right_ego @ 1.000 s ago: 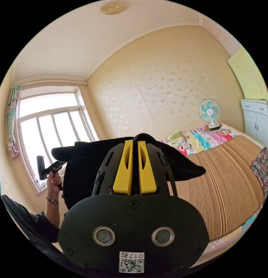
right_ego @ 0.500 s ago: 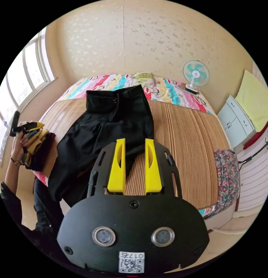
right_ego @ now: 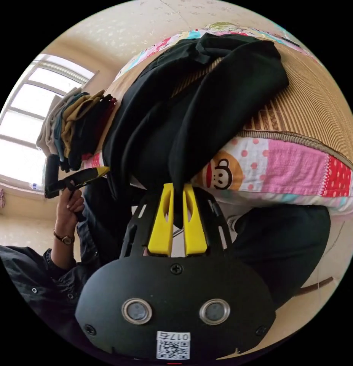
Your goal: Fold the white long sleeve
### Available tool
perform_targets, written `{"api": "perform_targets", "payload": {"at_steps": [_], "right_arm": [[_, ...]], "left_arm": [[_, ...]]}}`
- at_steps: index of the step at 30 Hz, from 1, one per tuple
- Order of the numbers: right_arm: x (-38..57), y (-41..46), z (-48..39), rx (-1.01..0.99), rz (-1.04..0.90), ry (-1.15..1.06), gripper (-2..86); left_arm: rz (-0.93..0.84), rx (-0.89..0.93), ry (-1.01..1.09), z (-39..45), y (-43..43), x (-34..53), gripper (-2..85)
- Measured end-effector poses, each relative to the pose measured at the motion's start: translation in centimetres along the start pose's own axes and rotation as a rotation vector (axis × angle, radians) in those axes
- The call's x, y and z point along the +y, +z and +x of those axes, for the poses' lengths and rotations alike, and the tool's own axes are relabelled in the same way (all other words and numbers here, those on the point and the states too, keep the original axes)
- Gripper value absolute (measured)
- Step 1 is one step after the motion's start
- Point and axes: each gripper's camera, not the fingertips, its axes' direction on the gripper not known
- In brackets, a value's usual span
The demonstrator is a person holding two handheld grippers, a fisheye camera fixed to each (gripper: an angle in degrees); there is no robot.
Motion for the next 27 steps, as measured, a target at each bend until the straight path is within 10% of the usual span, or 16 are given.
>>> {"api": "perform_targets", "payload": {"at_steps": [4, 9, 14, 19, 27], "right_arm": [[0.0, -6.0, 2.3, -0.262, 0.057, -0.164, 2.3], [5.1, -21.3, 6.1, -0.508, 0.366, -0.306, 1.6], [13.2, -27.6, 16.9, -0.59, 0.617, -0.056, 1.4], [18.3, -22.5, 24.4, -0.176, 0.378, 0.465, 1.6], [16.9, -19.0, 23.6, -0.274, 0.304, 0.366, 2.2]], "left_arm": [[-0.073, 0.218, 0.122, 0.5, -3.8, -1.0, -0.7], [0.082, 1.005, 0.542, 5.8, -15.6, 0.8, -0.8], [0.129, 0.099, 0.401, 9.6, -16.6, 3.1, 3.7], [0.046, -0.122, 0.399, 12.3, -5.7, 1.6, 15.1], [-0.055, -0.594, 0.453, 15.8, 2.1, -2.2, 1.9]]}}
